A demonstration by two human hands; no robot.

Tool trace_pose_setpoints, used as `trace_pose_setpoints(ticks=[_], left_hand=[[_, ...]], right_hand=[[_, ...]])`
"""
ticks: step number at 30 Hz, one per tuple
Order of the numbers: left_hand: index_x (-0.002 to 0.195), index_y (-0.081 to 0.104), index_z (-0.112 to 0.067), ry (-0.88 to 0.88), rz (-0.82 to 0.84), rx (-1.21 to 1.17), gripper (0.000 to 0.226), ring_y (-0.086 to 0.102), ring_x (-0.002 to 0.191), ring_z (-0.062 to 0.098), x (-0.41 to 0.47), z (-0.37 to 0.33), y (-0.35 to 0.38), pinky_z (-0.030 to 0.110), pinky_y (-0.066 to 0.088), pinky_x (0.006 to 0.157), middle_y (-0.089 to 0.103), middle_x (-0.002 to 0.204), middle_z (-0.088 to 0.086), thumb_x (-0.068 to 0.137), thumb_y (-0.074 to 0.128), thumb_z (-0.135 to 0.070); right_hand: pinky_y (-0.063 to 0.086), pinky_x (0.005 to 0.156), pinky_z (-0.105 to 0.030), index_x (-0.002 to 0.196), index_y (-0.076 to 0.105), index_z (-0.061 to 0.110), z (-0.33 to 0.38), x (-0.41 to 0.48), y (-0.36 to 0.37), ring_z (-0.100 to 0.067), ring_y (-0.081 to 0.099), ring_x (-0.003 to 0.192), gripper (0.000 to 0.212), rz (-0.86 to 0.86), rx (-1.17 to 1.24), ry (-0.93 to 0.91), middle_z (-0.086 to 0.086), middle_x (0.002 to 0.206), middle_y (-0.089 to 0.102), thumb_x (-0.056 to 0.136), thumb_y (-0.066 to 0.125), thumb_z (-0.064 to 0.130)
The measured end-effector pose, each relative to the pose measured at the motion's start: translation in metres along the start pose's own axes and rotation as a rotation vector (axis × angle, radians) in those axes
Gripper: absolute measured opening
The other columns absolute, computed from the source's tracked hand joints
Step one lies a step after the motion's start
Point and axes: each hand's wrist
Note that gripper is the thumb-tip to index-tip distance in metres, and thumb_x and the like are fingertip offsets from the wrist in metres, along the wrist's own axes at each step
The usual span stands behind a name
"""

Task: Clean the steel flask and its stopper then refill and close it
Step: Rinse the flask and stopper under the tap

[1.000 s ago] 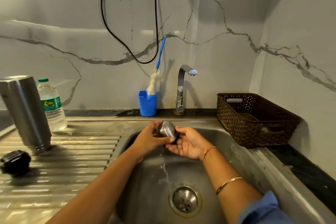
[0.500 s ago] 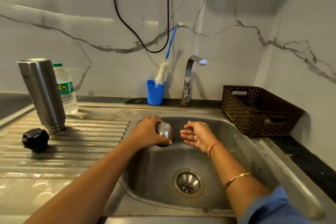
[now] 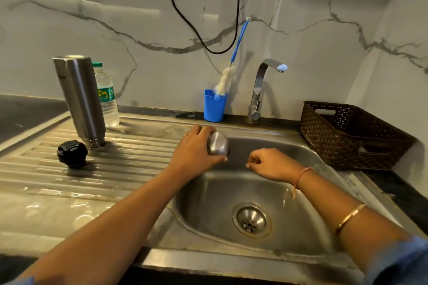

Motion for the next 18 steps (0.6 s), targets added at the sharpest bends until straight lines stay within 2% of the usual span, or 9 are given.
trace_pose_setpoints(ticks=[3,6,8,10,12,13,14,15,18], left_hand=[[0.133,0.043,-0.023,0.044,-0.115,-0.061,0.077,0.047,0.113,0.018,0.004,-0.004,-0.009,0.030,0.042,0.094,0.045,0.127,0.002,0.069,0.078,-0.047],[0.132,0.042,-0.028,-0.020,0.123,0.049,0.077,0.047,0.113,0.018,0.002,-0.004,-0.006,0.033,0.045,0.094,0.046,0.128,-0.001,0.067,0.080,-0.046],[0.134,0.041,-0.030,-0.035,0.135,0.097,0.078,0.046,0.115,0.018,-0.002,0.000,-0.002,0.034,0.045,0.096,0.044,0.130,-0.001,0.068,0.079,-0.048],[0.136,0.042,-0.025,0.013,-0.059,0.027,0.078,0.045,0.117,0.021,-0.006,0.000,-0.008,0.031,0.042,0.096,0.044,0.130,0.002,0.070,0.078,-0.046],[0.135,0.044,-0.016,0.115,-0.342,-0.064,0.077,0.046,0.115,0.024,-0.004,-0.002,-0.018,0.027,0.038,0.093,0.046,0.128,0.009,0.072,0.079,-0.043],[0.135,0.044,-0.013,0.150,-0.433,-0.087,0.077,0.047,0.114,0.023,-0.003,-0.004,-0.021,0.026,0.038,0.092,0.047,0.128,0.012,0.073,0.078,-0.044],[0.134,0.043,-0.011,0.158,-0.423,-0.082,0.077,0.047,0.113,0.022,-0.002,-0.006,-0.024,0.026,0.038,0.092,0.047,0.127,0.012,0.074,0.076,-0.045],[0.133,0.042,-0.012,0.142,-0.314,-0.065,0.075,0.047,0.113,0.020,-0.002,-0.005,-0.024,0.026,0.038,0.093,0.047,0.128,0.011,0.075,0.074,-0.047],[0.134,0.038,-0.019,-0.075,0.237,0.205,0.071,0.047,0.119,0.024,-0.007,0.005,-0.010,0.035,0.042,0.096,0.044,0.135,0.008,0.078,0.070,-0.049]], right_hand=[[0.050,0.080,-0.040,0.091,0.064,0.019,0.003,-0.002,0.002,-0.019,0.059,0.085,0.021,-0.198,0.046,0.023,0.001,0.088,0.063,0.092,0.052,0.036],[0.050,0.077,-0.038,0.091,0.064,0.013,0.012,0.001,0.007,-0.023,0.060,0.082,0.023,-0.250,0.118,0.053,-0.004,0.084,0.064,0.093,0.051,0.032],[0.050,0.076,-0.038,0.088,0.063,0.013,0.018,0.004,0.013,-0.023,0.060,0.080,0.023,-0.173,0.111,0.070,-0.005,0.082,0.062,0.094,0.051,0.032],[0.051,0.076,-0.040,0.080,0.060,0.016,0.022,0.007,0.018,-0.023,0.059,0.078,0.024,-0.199,0.106,0.075,-0.003,0.076,0.059,0.094,0.050,0.033],[0.050,0.073,-0.041,0.068,0.054,0.019,0.022,0.011,0.020,-0.026,0.058,0.075,0.029,-0.342,0.108,0.055,-0.003,0.072,0.057,0.093,0.050,0.033],[0.049,0.072,-0.040,0.066,0.052,0.018,0.021,0.012,0.021,-0.026,0.057,0.075,0.030,-0.421,0.113,0.042,-0.004,0.074,0.058,0.092,0.049,0.032],[0.049,0.072,-0.039,0.068,0.054,0.017,0.020,0.012,0.022,-0.026,0.057,0.076,0.029,-0.483,0.124,0.033,-0.005,0.078,0.059,0.093,0.049,0.030],[0.048,0.072,-0.039,0.072,0.056,0.015,0.018,0.012,0.024,-0.025,0.056,0.077,0.026,-0.510,0.137,0.030,-0.006,0.082,0.058,0.093,0.049,0.029],[0.045,0.071,-0.035,0.079,0.057,0.015,0.012,0.010,0.032,-0.023,0.054,0.079,0.022,-0.442,0.130,0.047,-0.003,0.086,0.052,0.094,0.048,0.028]])
Point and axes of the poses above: each hand's wrist, its own x-axis towards the middle knuckle, its own y-axis out of the palm, z = x × y
